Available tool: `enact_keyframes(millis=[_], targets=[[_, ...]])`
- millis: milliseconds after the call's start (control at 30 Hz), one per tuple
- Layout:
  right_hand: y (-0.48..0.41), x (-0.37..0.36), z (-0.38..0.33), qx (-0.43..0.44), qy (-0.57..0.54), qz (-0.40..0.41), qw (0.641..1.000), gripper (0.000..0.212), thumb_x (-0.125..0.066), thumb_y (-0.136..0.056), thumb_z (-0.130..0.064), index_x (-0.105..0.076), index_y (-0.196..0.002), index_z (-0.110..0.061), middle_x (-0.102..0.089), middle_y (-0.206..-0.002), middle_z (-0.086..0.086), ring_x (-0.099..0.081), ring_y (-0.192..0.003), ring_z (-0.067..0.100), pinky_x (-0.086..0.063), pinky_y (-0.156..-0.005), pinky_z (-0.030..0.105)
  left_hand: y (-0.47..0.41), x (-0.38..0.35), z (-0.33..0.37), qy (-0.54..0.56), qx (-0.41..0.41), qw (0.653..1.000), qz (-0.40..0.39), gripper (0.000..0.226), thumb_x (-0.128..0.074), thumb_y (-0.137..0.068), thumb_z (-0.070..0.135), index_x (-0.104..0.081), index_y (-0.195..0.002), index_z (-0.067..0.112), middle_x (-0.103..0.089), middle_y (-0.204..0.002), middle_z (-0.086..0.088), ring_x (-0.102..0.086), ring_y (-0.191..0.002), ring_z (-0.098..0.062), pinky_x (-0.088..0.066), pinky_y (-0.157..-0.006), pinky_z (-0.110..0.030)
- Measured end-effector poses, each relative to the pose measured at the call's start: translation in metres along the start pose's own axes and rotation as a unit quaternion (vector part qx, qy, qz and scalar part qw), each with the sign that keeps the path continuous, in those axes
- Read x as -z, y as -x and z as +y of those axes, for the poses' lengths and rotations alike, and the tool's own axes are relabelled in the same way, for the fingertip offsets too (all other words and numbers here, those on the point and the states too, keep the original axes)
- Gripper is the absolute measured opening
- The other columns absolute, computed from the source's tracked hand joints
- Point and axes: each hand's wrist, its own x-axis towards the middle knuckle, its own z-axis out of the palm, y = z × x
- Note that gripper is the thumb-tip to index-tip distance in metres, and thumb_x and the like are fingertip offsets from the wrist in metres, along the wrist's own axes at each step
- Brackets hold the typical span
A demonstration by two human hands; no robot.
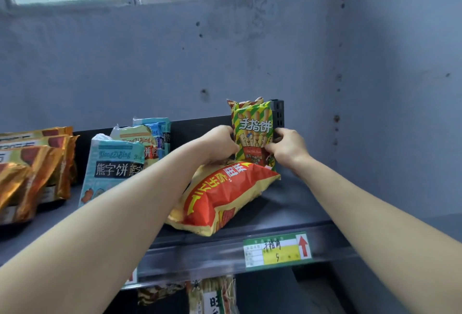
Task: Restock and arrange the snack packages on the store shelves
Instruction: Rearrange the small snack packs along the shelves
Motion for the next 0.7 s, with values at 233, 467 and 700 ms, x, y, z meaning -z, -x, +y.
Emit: enact_keyframes(millis=[233, 467, 700], targets=[[0.033, 0.014, -0.035, 0.078, -0.002, 0.086, 0.993, 0.036, -0.056, -0.090, -0.007, -0.056, -0.125, -0.004, -0.062, -0.118, 0.012, -0.059, -0.109, 0.026, -0.049, -0.091, 0.034, 0.036, 0.020, 0.006, 0.023, -0.076, 0.991, 0.103, 0.031, -0.051, -0.091, 0.008, -0.057, -0.122, 0.007, -0.061, -0.114, -0.006, -0.058, -0.106, -0.021, -0.046, -0.087, -0.028], [0.107, 0.013, -0.072, 0.134, -0.025, 0.081, 0.987, 0.028, -0.060, -0.089, -0.012, -0.062, -0.117, -0.008, -0.064, -0.102, 0.003, -0.059, -0.094, 0.013, -0.049, -0.084, 0.023, 0.094, 0.032, -0.003, 0.095, -0.138, 0.981, 0.093, 0.036, -0.057, -0.091, 0.012, -0.056, -0.127, 0.011, -0.065, -0.115, -0.007, -0.065, -0.100, -0.023, -0.053, -0.086, -0.031], [0.200, -0.002, -0.106, 0.153, -0.056, 0.093, 0.982, 0.015, -0.063, -0.087, -0.011, -0.067, -0.100, -0.017, -0.067, -0.093, -0.003, -0.062, -0.084, 0.008, -0.051, -0.082, 0.020, 0.181, 0.051, -0.053, 0.205, -0.168, 0.963, 0.053, 0.027, -0.056, -0.091, 0.007, -0.059, -0.118, 0.009, -0.069, -0.109, -0.011, -0.065, -0.101, -0.026, -0.051, -0.089, -0.033]])
